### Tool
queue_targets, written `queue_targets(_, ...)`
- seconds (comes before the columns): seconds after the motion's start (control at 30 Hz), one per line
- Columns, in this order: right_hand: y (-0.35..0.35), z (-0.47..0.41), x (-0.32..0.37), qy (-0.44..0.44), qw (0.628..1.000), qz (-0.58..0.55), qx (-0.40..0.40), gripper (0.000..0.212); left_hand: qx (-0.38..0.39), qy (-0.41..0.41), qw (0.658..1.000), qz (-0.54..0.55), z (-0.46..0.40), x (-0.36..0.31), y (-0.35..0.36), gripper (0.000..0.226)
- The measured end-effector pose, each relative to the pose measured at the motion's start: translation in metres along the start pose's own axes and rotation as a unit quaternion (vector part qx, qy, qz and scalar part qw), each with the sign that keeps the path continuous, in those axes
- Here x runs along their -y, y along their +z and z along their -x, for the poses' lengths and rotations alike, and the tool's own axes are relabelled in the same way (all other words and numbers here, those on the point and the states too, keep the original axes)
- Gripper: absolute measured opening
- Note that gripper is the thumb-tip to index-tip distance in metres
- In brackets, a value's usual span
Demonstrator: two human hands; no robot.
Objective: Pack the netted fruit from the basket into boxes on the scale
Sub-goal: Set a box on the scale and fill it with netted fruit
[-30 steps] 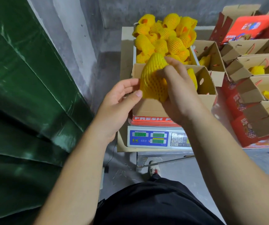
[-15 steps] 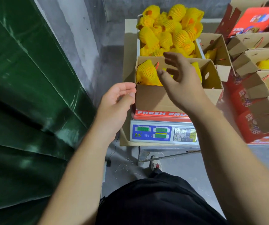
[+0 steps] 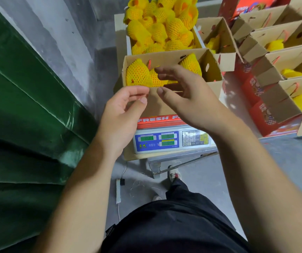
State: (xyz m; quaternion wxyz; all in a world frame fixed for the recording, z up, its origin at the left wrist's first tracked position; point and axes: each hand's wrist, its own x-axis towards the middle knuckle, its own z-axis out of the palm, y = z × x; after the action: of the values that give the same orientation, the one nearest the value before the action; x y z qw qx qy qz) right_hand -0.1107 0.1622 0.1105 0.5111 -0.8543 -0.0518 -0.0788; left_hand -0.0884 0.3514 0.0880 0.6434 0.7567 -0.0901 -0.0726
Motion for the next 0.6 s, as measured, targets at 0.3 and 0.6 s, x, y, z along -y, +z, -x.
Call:
queue_targets(0.3, 0.000, -0.008, -0.013, -0.015, 1.000, -0.008, 0.011, 0.040, -0.015, 0.000, 1.000, -0.017, -0.008, 0.005, 0.003, 0.022)
queue_targets(0.6, -0.003, -0.041, -0.028, -0.017, 0.999, -0.025, 0.026, 0.040, -0.039, 0.012, 0.999, -0.008, -0.035, 0.009, 0.007, 0.023)
